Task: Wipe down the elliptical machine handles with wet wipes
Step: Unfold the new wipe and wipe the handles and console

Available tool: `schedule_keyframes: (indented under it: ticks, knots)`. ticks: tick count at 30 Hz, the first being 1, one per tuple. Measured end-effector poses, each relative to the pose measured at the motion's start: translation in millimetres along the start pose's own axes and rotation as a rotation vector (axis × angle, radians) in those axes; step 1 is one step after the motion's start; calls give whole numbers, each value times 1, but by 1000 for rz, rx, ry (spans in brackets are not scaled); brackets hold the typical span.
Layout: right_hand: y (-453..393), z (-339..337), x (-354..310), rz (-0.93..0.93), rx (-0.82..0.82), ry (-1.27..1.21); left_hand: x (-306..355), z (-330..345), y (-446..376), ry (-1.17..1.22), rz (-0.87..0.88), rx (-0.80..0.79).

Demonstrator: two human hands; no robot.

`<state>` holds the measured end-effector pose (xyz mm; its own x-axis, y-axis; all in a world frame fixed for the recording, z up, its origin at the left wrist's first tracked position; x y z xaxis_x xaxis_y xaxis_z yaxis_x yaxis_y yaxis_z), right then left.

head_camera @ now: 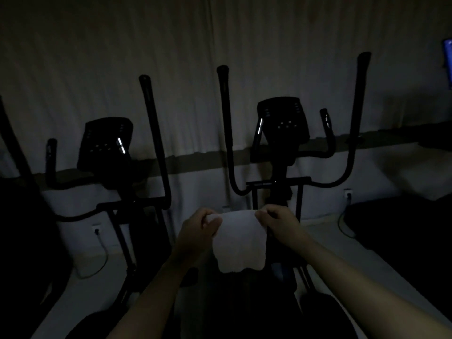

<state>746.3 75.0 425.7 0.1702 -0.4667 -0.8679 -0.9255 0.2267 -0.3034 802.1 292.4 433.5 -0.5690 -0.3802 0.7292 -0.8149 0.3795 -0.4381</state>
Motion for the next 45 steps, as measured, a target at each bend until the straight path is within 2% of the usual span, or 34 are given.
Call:
schedule_keyframes:
  ticks: [7, 16, 20, 25, 28, 32, 38, 40, 45]
  knots:
    - [-105, -9, 30, 45, 59, -56, -38, 17, -131, 12, 18, 18]
    - [-216, -19, 44, 88, 195, -93, -68, 32, -274, 19, 125, -92]
    - [-250, -34, 54, 109, 235, -81, -69, 46, -317, 1, 215, -102]
    - [-288, -56, 69, 110, 259, -64, -71, 72, -352, 85, 247, -125]
    - [-310, -68, 73, 86, 240, -26, -67, 90, -368, 196, 239, -137]
    - [-339, -81, 84, 95, 173, -20, -72, 114, -394, 243, 100, -120]
    - [-376, -93, 124, 310, 49, -106, -80, 147, -420, 304, 16, -125]
    - [-380, -91, 133, 363, 22, -220, -82, 152, -423, 191, 63, -162]
    - [-382, -90, 137, 337, -111, -292, -82, 153, -433, -35, 132, -224]
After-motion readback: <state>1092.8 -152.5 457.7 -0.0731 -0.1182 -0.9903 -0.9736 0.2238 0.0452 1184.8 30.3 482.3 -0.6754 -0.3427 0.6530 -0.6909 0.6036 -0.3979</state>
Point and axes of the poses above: each hand's wrist, its own y-axis away from the middle knuckle, its own z-axis out of the palm, x = y × z, the point moved 9 cm from there along -y, towards the middle knuckle, and after that the axes turned 3 degrees about z, right-handed, at the moved point
